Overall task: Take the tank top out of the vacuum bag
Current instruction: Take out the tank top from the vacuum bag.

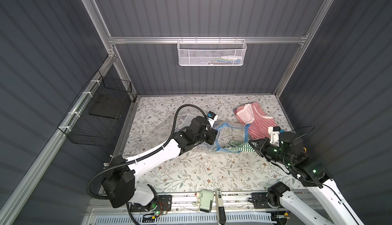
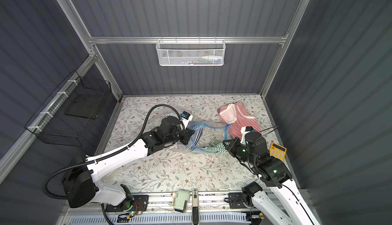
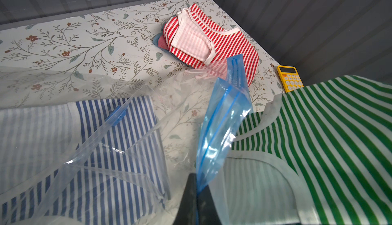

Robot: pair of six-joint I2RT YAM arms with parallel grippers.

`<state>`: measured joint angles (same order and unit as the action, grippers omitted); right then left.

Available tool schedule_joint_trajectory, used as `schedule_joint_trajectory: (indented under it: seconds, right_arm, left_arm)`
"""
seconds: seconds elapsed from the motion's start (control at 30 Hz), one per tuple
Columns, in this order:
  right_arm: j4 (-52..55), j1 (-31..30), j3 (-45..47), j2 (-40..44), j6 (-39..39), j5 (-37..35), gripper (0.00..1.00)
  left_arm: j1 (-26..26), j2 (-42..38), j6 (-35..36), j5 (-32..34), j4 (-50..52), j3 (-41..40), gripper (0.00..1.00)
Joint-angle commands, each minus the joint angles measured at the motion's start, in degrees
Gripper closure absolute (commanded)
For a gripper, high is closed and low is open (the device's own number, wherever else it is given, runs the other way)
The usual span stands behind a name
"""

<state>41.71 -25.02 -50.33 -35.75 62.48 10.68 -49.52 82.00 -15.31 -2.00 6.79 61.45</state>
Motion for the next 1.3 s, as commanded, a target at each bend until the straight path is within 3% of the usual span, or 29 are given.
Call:
schedule_joint_trajectory:
  seconds: [0.0, 1.27]
  right_arm:
    - [1.5, 0.8, -2.9, -0.8, -2.1, -0.5, 1.0]
    - [17.4, 11.1, -31.1, -16.0, -12.4, 7.9, 1.0]
  left_arm:
    - [-0.3, -1.1, -0.2, 0.1, -0.1, 1.6, 1.0]
    - [-1.1, -1.5, -2.7, 0.9, -4.6, -3.1, 1.0]
